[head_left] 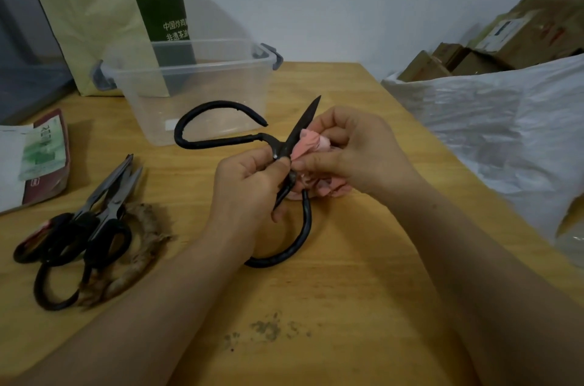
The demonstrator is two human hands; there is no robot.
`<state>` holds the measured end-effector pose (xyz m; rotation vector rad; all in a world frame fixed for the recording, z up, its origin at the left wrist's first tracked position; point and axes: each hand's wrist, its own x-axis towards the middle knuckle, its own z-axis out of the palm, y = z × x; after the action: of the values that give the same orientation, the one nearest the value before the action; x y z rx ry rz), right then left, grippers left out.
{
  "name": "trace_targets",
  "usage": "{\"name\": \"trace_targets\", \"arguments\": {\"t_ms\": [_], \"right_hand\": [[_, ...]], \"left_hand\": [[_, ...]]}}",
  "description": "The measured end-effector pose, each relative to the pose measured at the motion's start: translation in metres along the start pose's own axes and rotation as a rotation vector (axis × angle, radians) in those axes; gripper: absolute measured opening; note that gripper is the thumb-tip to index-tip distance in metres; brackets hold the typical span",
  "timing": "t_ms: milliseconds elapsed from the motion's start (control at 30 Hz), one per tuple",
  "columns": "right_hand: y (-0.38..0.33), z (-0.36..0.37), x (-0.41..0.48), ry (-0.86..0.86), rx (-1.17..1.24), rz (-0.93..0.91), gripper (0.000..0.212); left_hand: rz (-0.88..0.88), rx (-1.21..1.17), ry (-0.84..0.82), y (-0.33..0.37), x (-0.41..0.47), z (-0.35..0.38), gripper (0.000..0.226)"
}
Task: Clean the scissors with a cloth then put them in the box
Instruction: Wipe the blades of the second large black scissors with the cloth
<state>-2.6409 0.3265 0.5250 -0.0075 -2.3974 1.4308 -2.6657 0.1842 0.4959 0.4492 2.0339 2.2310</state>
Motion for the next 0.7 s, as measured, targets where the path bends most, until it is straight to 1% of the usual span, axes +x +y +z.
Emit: {"name": "trace_targets", "arguments": {"t_ms": [200,267,367,400,433,467,533,600,700], "right_hand": [[0.008,0.003,0.001,0.019,0.159,-0.055,0.026],[0.009,0.005,0.003,0.063,0.202,-0.037,0.022],[0.010,0.006,0.007,0.190,0.243,-0.004,0.016],[0.009,0.005,0.008,0.209,0.255,-0.002,0.014],[0.008,0.003,0.008,0.189,0.272,0.003,0.013],[0.006,0.001,0.008,0.130,0.280,0.006,0.013],[0.005,-0.006,0.006,-0.022,0.257,0.004,0.021],[0.006,-0.014,0.004,-0.124,0.228,0.011,0.028],[0.008,-0.013,0.003,-0.162,0.201,-0.025,0.024]], "left_hand": [[-0.052,-0.066,-0.045,0.001,0.001,-0.001,0.018],[-0.061,-0.080,-0.048,0.002,0.001,-0.001,0.018],[-0.075,-0.092,-0.058,0.002,0.000,0.002,0.016],[-0.083,-0.099,-0.055,0.002,0.000,0.003,0.016],[-0.087,-0.105,-0.047,0.002,0.000,0.002,0.016],[-0.088,-0.102,-0.036,0.002,0.000,0.001,0.016],[-0.087,-0.081,-0.016,0.001,0.001,0.000,0.017],[-0.091,-0.067,-0.001,0.001,0.000,0.000,0.018],[-0.117,-0.060,0.007,0.001,-0.002,0.002,0.015]]}}
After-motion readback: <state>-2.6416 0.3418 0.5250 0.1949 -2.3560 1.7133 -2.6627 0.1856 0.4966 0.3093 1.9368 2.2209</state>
